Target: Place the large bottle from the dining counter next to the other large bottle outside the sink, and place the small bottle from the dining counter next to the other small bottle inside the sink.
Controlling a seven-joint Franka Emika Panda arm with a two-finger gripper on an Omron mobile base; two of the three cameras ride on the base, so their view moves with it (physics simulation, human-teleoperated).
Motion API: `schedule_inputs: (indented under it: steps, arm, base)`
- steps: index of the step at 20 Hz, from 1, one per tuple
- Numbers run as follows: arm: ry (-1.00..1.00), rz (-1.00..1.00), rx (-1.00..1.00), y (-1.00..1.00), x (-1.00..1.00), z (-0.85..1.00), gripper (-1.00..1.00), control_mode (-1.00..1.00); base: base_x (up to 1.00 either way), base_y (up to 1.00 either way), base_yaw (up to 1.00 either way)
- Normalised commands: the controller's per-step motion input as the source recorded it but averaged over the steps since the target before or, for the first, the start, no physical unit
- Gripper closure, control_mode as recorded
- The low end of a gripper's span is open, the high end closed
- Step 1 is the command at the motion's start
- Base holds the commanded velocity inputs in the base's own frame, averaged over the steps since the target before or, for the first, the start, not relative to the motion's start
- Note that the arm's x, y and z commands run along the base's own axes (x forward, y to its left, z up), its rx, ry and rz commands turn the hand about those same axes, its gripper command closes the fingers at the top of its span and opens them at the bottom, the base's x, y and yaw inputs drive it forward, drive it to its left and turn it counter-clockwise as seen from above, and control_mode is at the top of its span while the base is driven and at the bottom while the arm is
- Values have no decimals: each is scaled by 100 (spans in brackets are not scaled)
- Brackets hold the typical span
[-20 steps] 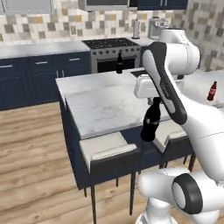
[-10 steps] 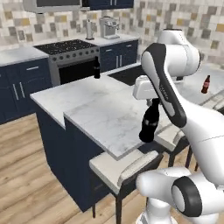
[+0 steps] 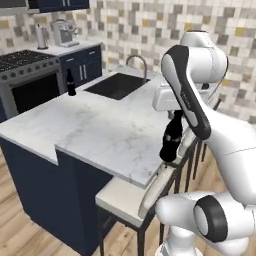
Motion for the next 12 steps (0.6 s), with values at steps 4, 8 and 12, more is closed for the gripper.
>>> schedule_inputs:
  steps: [4,8,12]
  arm:
    - [0,0,0,0,0,0,100,100]
    - [0,0,0,0,0,0,100,100]
    - [0,0,0,0,0,0,100,100]
  base:
    - [-19,100,-56]
    - [-73,100,-51]
    - [-22,100,-49]
